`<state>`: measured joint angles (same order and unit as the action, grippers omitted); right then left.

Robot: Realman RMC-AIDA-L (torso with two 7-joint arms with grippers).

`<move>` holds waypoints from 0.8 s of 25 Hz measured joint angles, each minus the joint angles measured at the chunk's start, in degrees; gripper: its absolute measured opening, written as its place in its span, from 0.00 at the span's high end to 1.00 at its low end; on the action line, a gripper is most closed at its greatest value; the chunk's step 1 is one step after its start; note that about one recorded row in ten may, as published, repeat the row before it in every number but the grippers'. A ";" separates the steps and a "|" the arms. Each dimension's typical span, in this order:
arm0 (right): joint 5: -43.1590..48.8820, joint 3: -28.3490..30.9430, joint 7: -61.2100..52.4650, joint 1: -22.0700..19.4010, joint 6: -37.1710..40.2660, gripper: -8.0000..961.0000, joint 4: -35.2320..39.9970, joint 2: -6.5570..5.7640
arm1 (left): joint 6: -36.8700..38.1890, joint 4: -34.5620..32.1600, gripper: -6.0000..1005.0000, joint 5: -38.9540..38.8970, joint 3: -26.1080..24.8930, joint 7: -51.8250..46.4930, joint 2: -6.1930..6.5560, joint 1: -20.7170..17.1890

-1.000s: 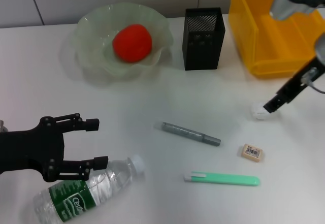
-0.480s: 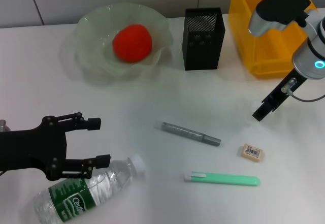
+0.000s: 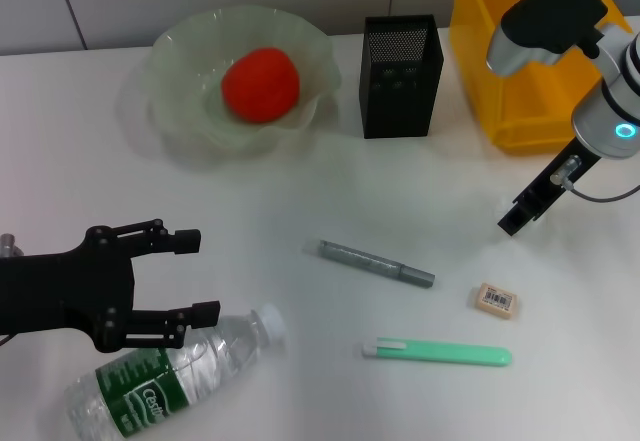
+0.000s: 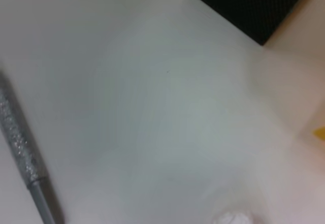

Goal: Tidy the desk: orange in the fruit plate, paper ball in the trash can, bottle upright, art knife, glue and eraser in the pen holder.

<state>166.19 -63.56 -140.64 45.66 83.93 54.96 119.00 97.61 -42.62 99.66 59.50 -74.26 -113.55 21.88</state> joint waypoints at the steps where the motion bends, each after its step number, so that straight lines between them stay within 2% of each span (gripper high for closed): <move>1: -0.03 -0.20 0.06 0.00 0.08 0.33 -0.10 0.00 | -0.02 0.00 0.15 0.00 0.01 0.00 -0.02 0.00; 10: -0.76 -0.56 0.28 -0.23 2.67 0.58 1.79 0.07 | -0.27 0.00 0.15 0.00 0.01 0.00 -0.13 -0.08; 12: -1.15 -0.32 0.30 -0.92 5.50 0.62 5.43 0.08 | -0.33 0.00 0.15 0.00 0.00 0.00 -0.13 -0.10; 17: -3.03 -0.01 -0.29 -4.20 13.74 0.63 20.73 0.09 | -0.44 0.00 0.15 0.00 0.00 0.04 -0.11 -0.39; 20: -2.05 0.22 -1.25 -5.66 15.97 0.63 29.17 0.08 | -0.44 0.00 0.15 0.00 0.01 0.07 -0.10 -0.50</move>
<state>164.14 -63.34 -141.88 40.00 99.90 84.13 119.08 97.17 -42.63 99.67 59.50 -74.19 -113.65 21.38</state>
